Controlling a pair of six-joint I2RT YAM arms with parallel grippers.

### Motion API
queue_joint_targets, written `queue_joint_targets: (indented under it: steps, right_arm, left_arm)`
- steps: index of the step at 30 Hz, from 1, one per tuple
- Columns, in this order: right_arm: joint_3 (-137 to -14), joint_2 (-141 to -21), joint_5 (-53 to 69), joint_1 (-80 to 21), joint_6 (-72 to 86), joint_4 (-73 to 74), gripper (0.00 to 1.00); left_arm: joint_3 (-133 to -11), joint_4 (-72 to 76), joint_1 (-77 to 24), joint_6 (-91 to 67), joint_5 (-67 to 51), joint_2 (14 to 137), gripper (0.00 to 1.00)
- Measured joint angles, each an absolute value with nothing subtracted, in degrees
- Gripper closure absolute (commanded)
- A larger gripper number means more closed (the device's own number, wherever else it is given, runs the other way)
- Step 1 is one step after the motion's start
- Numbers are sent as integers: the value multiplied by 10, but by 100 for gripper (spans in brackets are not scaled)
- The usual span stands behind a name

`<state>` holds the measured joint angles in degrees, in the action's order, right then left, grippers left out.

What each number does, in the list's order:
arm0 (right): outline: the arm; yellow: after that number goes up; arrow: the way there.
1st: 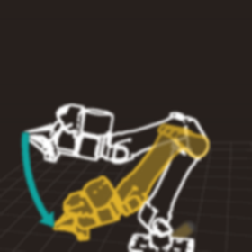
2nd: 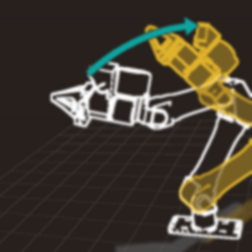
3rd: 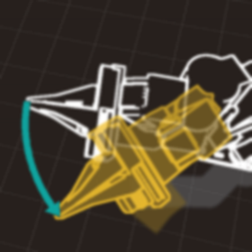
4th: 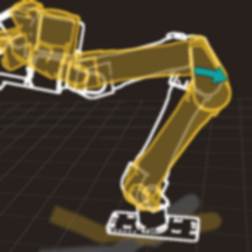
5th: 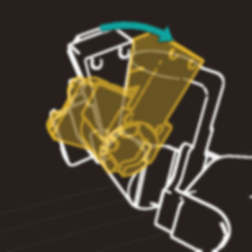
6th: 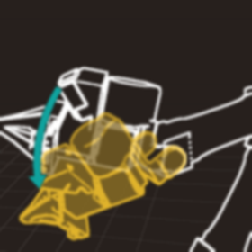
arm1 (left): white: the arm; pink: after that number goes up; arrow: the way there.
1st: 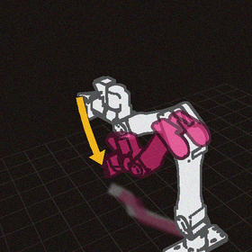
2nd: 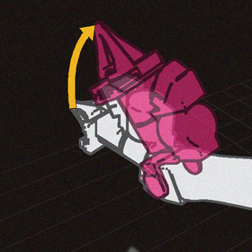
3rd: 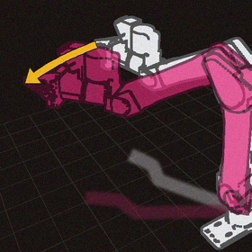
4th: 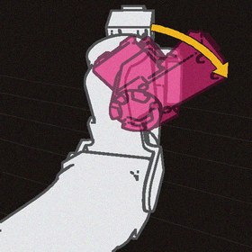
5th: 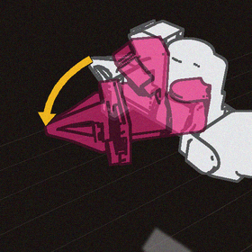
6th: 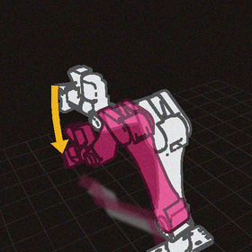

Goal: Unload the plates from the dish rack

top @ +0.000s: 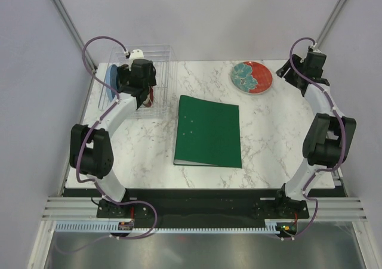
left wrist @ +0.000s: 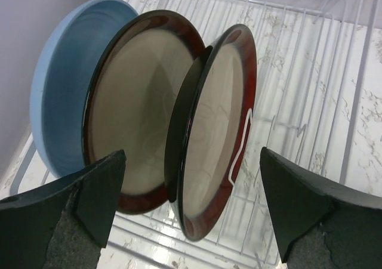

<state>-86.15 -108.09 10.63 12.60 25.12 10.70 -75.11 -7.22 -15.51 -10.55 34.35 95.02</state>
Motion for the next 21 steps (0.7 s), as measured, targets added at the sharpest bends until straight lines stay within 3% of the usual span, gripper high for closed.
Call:
queue_joint_targets:
  steps: [5, 13, 14, 15, 17, 18, 20, 21]
  right_arm:
    - [-806, -983, 107, 105, 244, 96, 33]
    - [-747, -910, 118, 93, 237, 99, 32]
    - [-743, -904, 120, 93, 237, 101, 32]
    - [-740, -897, 122, 93, 237, 103, 32]
    - [-736, -884, 126, 94, 237, 103, 33]
    - [-735, -879, 128, 94, 237, 104, 33]
    - [-731, -868, 131, 94, 237, 103, 33]
    - [-727, -862, 133, 94, 237, 103, 33]
  left_arm:
    - [-810, -72, -151, -97, 348, 1015, 22]
    - [-835, -75, -147, -93, 377, 1055, 23]
    - [-835, -76, -145, -93, 379, 1057, 27]
    - [-835, -76, -142, -93, 380, 1059, 41]
    - [-836, -76, -135, -95, 380, 1063, 50]
    - [-837, -76, -131, -95, 380, 1064, 63]
    - [-838, -76, -125, -96, 370, 1067, 81]
    - [-840, -77, -123, -91, 361, 1067, 97]
